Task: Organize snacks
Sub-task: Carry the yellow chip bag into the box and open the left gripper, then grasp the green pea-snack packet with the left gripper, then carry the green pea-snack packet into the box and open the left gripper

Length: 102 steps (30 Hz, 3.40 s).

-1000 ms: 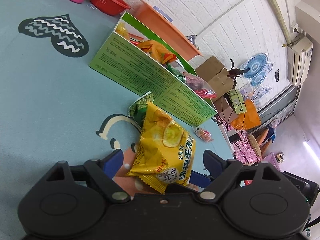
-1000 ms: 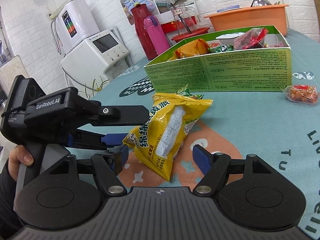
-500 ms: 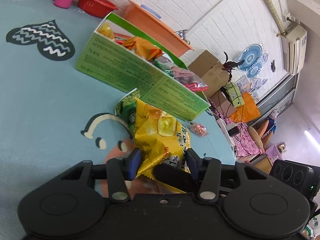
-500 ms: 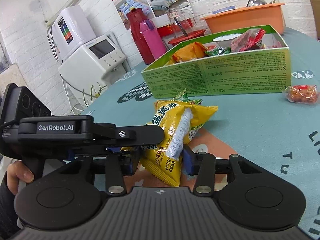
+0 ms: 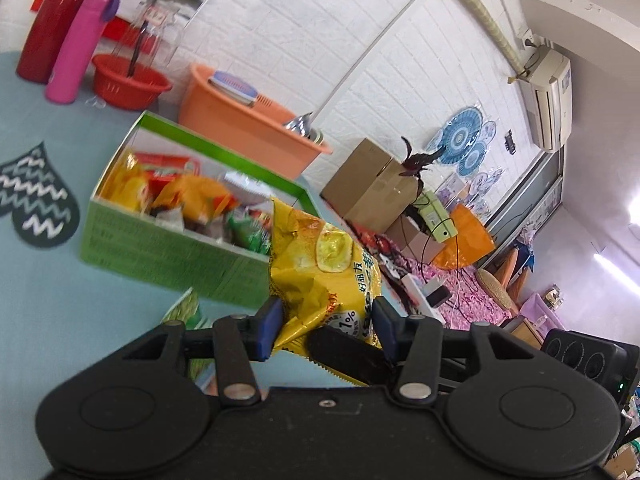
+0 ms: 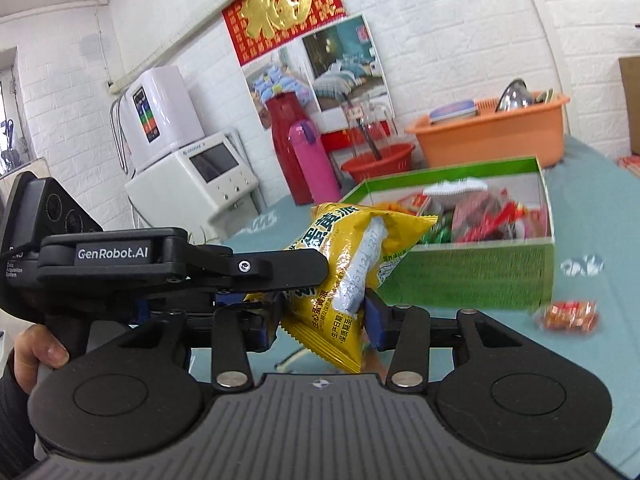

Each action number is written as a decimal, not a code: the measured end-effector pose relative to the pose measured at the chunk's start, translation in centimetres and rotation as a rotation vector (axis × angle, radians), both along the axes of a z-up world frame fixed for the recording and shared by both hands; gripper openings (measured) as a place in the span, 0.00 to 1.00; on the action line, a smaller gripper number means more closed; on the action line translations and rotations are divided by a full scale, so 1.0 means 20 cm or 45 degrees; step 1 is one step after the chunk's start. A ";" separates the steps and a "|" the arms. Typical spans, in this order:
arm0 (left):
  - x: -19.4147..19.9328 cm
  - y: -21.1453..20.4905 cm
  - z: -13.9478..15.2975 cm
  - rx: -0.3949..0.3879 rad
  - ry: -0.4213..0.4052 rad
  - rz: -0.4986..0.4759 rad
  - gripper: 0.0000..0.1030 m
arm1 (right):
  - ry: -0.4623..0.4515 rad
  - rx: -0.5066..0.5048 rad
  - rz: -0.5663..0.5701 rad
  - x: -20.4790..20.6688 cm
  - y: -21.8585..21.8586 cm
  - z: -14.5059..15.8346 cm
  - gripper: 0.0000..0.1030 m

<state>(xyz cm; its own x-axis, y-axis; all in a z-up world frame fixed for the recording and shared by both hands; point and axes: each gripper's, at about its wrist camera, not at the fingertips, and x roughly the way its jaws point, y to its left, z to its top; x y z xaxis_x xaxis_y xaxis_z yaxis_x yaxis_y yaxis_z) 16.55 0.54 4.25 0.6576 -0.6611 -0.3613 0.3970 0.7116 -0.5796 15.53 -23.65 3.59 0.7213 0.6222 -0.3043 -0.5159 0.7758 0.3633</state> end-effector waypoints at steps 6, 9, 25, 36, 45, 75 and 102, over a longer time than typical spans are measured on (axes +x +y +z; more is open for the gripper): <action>0.19 -0.03 0.10 -0.023 -0.045 0.007 0.45 | -0.063 0.024 -0.043 0.18 -0.03 0.09 0.72; 0.31 -0.05 0.12 -0.036 -0.059 0.004 0.45 | -0.078 0.029 -0.071 0.29 -0.04 0.11 0.73; 0.70 -0.04 -0.10 0.072 0.035 0.136 1.00 | -0.049 -0.153 -0.207 0.69 -0.03 -0.09 0.96; 0.46 0.01 0.04 0.021 -0.029 0.135 1.00 | -0.154 -0.087 -0.193 0.43 -0.08 0.08 1.00; 0.09 0.05 0.18 0.036 -0.065 0.118 1.00 | -0.181 -0.036 -0.069 0.06 -0.15 0.23 1.00; 0.00 0.03 -0.33 0.041 0.299 0.033 0.90 | 0.268 -0.046 -0.038 -0.15 -0.06 -0.30 1.00; -0.02 0.02 -0.12 0.055 0.111 0.076 0.40 | 0.131 0.011 -0.014 -0.05 -0.02 -0.13 0.50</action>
<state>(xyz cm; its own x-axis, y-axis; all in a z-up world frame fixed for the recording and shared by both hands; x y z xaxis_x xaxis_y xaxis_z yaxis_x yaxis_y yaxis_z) 16.11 0.91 1.78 0.6604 -0.6041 -0.4460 0.3025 0.7576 -0.5783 14.51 -24.06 1.02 0.6936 0.6171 -0.3718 -0.4670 0.7780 0.4203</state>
